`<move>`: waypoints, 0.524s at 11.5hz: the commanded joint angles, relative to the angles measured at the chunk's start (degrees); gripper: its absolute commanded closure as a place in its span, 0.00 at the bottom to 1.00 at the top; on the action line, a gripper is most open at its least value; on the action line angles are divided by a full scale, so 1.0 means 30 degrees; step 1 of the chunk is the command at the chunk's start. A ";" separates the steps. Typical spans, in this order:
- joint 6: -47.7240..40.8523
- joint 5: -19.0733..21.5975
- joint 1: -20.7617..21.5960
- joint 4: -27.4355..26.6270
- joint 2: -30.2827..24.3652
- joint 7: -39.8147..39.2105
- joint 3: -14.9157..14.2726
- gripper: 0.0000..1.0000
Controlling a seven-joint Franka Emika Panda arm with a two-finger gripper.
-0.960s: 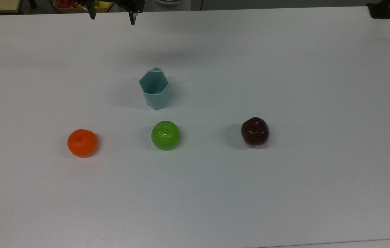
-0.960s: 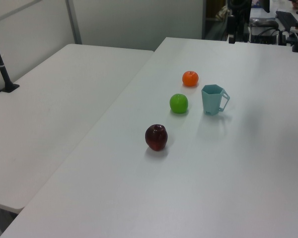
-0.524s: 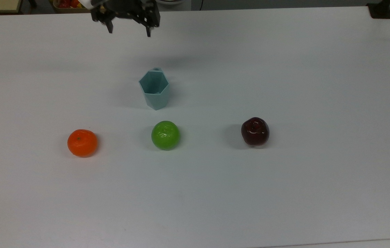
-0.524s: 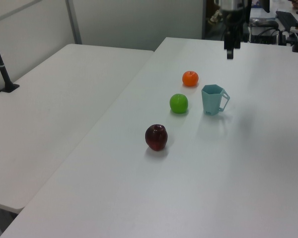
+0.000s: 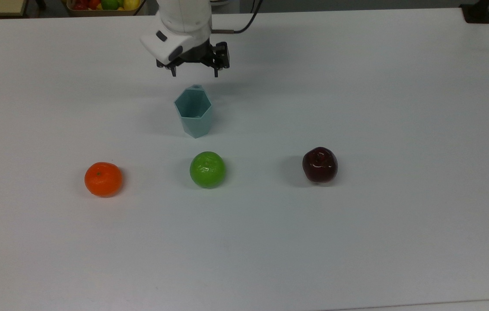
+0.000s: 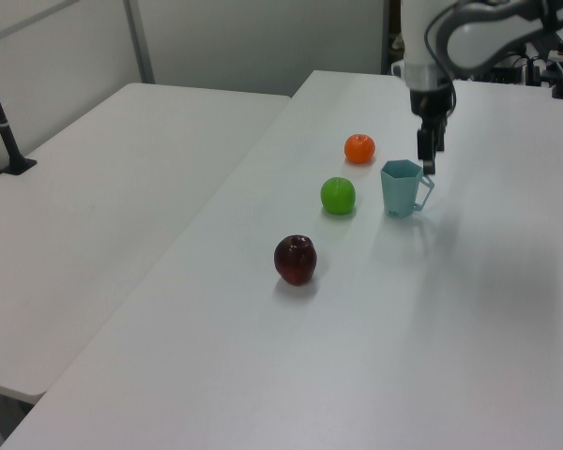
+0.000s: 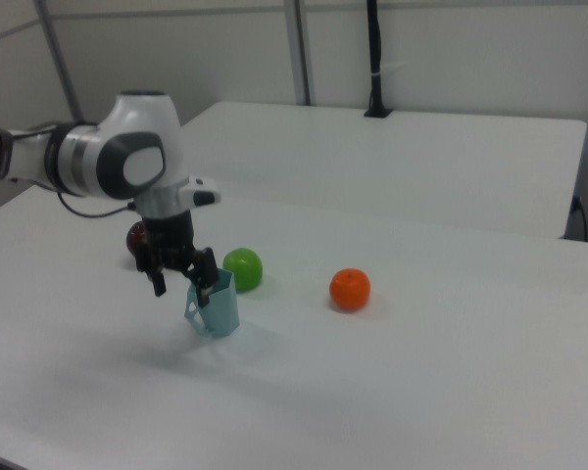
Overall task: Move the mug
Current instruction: 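Lower the open gripper onto the rim of the teal mug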
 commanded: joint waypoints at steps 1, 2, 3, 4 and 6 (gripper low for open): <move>0.1958 -0.0259 0.0299 -0.1342 0.0473 0.0218 0.0124 0.08; 0.2106 -0.0259 0.0299 -0.1342 0.0593 0.0218 0.0124 0.11; 0.2165 -0.0259 0.0299 -0.1371 0.0710 0.0218 0.0124 0.15; 0.2166 -0.0259 0.0299 -0.1400 0.0856 0.0218 0.0124 0.18; 0.2456 -0.0259 0.0299 -0.1371 0.0946 0.0218 0.0124 0.31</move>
